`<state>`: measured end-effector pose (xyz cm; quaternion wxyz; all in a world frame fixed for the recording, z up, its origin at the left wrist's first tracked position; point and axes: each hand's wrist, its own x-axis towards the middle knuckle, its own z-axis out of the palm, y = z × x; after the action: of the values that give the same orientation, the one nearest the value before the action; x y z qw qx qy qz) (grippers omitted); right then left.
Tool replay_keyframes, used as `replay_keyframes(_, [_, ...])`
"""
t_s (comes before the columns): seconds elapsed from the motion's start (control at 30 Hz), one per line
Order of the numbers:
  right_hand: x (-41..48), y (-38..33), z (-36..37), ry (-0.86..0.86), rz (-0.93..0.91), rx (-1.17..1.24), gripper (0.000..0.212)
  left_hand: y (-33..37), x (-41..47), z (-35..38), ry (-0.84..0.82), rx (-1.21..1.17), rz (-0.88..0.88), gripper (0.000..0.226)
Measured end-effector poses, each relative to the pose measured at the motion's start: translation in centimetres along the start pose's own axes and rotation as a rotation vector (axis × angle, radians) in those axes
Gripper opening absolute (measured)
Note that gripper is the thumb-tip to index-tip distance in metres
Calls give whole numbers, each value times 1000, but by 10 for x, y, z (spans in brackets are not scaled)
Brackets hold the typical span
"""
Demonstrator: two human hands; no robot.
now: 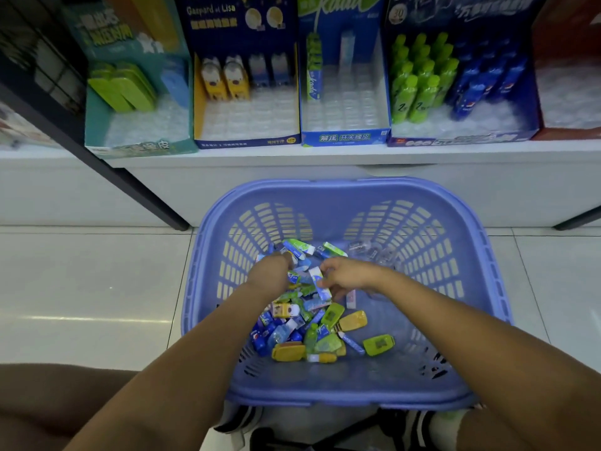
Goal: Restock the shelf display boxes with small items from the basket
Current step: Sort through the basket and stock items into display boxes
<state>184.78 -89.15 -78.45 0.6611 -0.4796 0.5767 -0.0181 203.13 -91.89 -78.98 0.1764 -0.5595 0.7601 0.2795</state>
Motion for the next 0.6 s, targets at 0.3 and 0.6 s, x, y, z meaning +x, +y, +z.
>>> replay_keyframes(0.3, [-45, -38, -49, -94, -164, 325, 6, -1, 20, 9, 188, -184, 19, 27])
replay_keyframes(0.6, [-130, -106, -124, 195, -510, 394, 22, 85, 0, -103, 51, -1036, 176, 26])
